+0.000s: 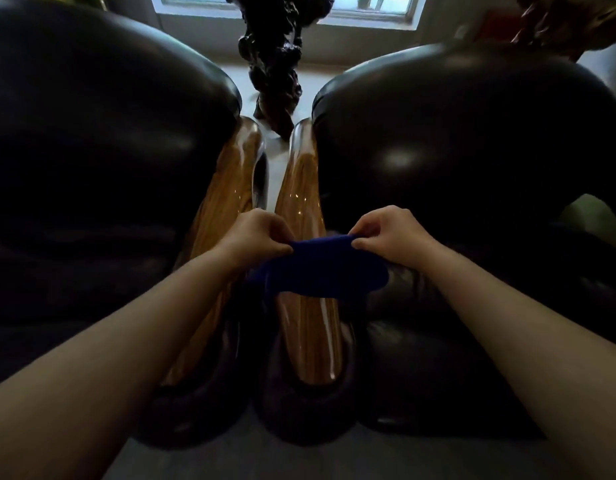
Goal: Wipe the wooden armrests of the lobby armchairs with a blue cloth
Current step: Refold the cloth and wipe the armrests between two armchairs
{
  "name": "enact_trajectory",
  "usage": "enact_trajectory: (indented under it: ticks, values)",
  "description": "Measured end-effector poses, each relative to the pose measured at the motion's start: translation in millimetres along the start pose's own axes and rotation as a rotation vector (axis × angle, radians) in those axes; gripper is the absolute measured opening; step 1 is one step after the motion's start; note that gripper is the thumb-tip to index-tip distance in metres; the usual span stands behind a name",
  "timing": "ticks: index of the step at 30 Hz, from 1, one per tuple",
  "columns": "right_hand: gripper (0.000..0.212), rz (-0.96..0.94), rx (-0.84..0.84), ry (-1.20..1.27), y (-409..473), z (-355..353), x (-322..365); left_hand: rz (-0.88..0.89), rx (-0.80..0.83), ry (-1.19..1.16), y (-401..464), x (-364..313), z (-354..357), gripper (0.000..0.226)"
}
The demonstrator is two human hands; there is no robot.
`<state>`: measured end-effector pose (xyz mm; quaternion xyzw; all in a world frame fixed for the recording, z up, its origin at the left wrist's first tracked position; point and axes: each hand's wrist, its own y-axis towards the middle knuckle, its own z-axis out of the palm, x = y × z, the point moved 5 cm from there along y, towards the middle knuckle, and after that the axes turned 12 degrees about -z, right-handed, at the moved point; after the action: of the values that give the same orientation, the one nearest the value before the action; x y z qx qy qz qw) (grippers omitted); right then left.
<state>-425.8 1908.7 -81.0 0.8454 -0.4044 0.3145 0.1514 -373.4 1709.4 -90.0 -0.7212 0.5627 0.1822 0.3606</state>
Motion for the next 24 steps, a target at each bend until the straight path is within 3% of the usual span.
enact_trajectory:
  ticks: [5, 9, 10, 12, 15, 18, 24]
  values:
    - [0.019, -0.006, 0.021, -0.033, -45.2, 64.0, -39.8, 0.052, -0.032, 0.031, -25.8, 50.3, 74.6, 0.019]
    - [0.017, 0.155, 0.123, 0.100, -99.6, 160.6, -96.4, -0.024, 0.055, 0.079, -42.8, 125.4, 155.9, 0.016]
    - [0.016, 0.190, 0.088, 0.136, -111.5, 178.6, -107.8, -0.046, 0.065, 0.080, -47.1, 142.0, 171.0, 0.014]
    - [0.015, 0.213, -0.139, 0.105, -129.7, 200.6, -127.3, -0.046, -0.033, 0.078, -53.3, 166.0, 191.1, 0.014]
    - [0.037, 0.214, -0.464, 0.029, -140.0, 222.0, -138.8, 0.000, -0.287, 0.030, -56.2, 180.1, 212.6, 0.030]
    - [0.053, 0.137, -0.468, -0.049, -130.7, 253.4, -134.7, 0.042, -0.388, 0.093, -55.0, 177.2, 247.1, 0.053]
    - [0.060, 0.058, -0.422, -0.112, -110.2, 301.6, -144.6, 0.013, -0.375, 0.225, -26.3, 177.4, 317.0, 0.058]
